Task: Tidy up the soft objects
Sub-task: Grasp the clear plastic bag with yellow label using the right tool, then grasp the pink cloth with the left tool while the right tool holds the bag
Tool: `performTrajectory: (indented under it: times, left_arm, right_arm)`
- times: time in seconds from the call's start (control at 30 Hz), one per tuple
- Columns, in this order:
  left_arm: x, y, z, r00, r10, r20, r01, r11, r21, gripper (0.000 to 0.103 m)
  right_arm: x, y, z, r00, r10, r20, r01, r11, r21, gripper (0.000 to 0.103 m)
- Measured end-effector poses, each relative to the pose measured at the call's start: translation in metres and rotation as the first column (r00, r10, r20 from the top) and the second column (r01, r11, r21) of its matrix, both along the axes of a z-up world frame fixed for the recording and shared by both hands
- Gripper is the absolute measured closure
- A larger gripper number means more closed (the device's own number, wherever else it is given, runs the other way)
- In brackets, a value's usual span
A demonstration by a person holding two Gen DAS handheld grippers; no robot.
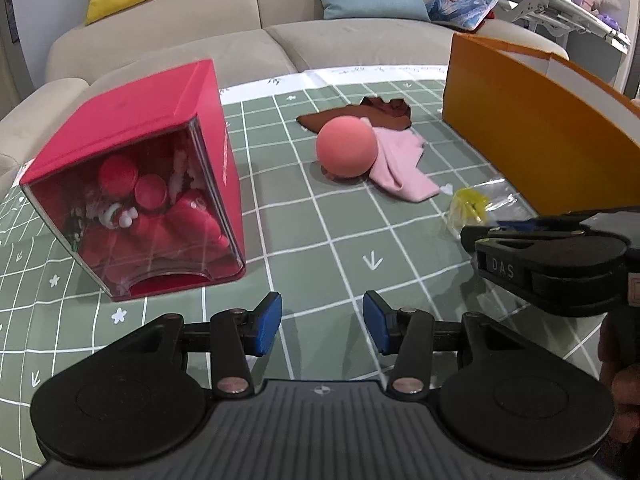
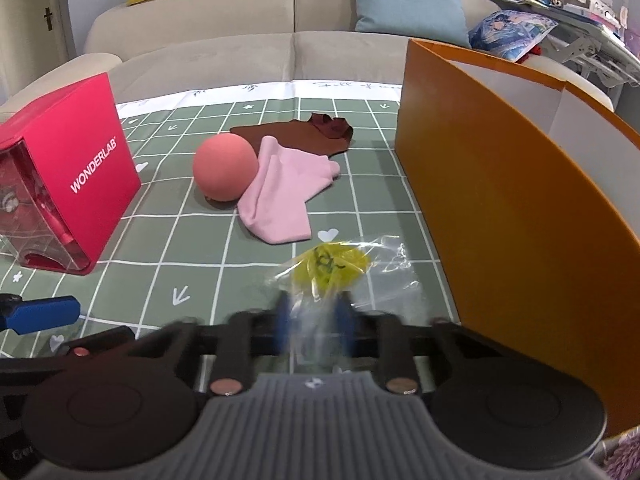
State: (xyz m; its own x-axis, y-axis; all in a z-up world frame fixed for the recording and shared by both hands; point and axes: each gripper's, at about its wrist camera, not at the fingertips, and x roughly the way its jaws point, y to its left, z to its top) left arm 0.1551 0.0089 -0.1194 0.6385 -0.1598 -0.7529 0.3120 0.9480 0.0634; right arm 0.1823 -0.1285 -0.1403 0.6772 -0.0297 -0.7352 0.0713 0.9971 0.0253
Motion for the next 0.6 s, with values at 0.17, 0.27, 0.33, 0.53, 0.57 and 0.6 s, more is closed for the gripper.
performTrajectory:
  times: [0.17, 0.27, 0.33, 0.53, 0.57, 0.6]
  left_arm:
    - [0.005, -0.002, 0.013, 1.000, -0.024, -0.006, 0.023, 0.998, -0.062, 0.047]
    - [0.014, -0.006, 0.021, 0.998, -0.058, -0.018, 0.056, 0.995, -0.085, 0.048]
    - [0.023, -0.010, 0.026, 0.996, -0.089, -0.020, 0.086, 0.991, -0.101, 0.052]
    - [0.062, -0.025, 0.033, 0.990, -0.127, -0.055, 0.118, 0.982, -0.147, 0.052]
    - [0.068, -0.029, 0.032, 0.990, -0.132, -0.057, 0.122, 0.981, -0.149, 0.052]
    - [0.075, -0.033, 0.030, 0.989, -0.135, -0.062, 0.125, 0.981, -0.145, 0.052]
  right_arm:
    - [0.002, -0.006, 0.004, 1.000, 0.006, -0.017, -0.006, 1.000, 0.012, 0.101]
    - [0.001, -0.006, 0.012, 1.000, 0.015, 0.006, -0.015, 1.000, -0.022, 0.101]
    - [0.002, -0.010, 0.015, 1.000, 0.014, 0.018, -0.014, 1.000, -0.014, 0.101]
    - [0.004, -0.012, 0.013, 0.999, 0.038, 0.029, -0.037, 0.998, -0.044, 0.101]
    - [0.005, -0.011, 0.013, 0.998, 0.047, 0.040, -0.045, 0.997, -0.056, 0.101]
    - [0.005, -0.010, 0.014, 0.997, 0.059, 0.052, -0.056, 0.996, -0.064, 0.101]
